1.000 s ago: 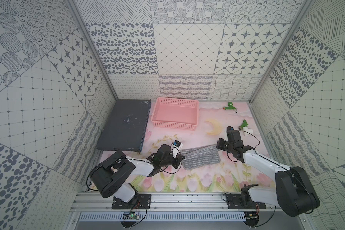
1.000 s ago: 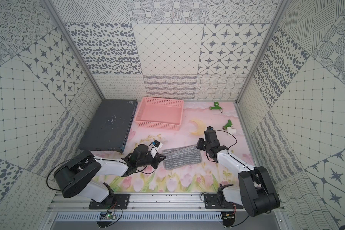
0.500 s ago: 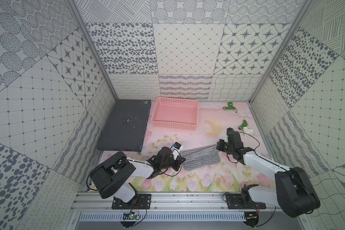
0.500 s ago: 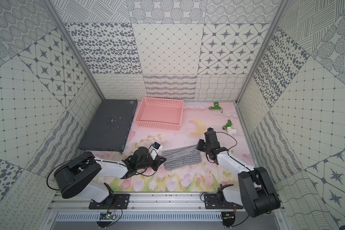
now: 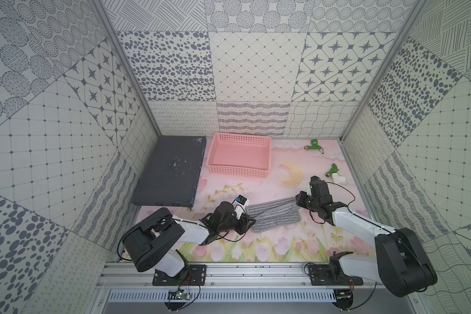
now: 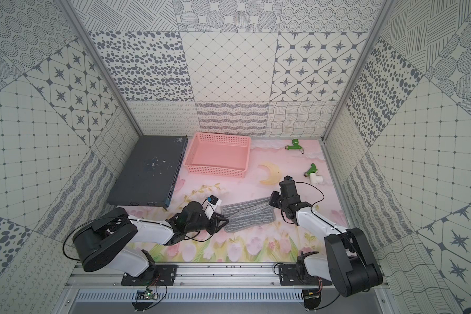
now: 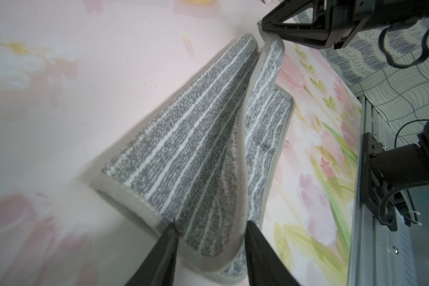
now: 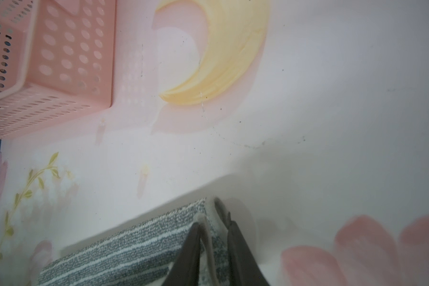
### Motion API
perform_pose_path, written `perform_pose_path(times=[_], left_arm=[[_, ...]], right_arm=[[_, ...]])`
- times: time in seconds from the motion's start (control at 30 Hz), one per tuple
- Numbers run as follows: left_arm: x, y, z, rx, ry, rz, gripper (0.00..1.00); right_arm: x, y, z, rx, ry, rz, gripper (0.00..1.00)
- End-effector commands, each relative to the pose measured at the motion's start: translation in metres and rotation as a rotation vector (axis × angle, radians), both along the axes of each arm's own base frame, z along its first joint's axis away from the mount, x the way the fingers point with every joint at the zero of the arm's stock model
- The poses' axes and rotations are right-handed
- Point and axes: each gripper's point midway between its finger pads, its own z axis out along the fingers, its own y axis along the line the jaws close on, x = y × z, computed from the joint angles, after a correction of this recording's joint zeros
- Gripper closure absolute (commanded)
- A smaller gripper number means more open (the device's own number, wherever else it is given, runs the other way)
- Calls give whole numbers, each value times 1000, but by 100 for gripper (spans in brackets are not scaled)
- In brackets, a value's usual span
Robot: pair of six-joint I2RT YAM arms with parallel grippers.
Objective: Fold the square dishcloth
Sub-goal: Fold the cleaning item at the center of the board.
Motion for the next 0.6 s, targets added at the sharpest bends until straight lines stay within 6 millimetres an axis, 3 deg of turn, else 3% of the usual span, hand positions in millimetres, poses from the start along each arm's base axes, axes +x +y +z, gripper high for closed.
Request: perform_pose_path(times=[0.0,0.23,0.47,0.57], left_arm=[[-6,-13,16,-74,-2,-63,54],[-11,-14,28,-103,-4,-82,50],[-15,-10,30,-98,3,-76,49],[-16,-7,29,-94,10,-68,49]], right_arm=[[1,1,9,39,-37,-15,76],[-5,-3,16,38,-56,-27,75],[-13,-5,9,33,-31,-37,74],[-16,-6,8,39,-27,-41,67]])
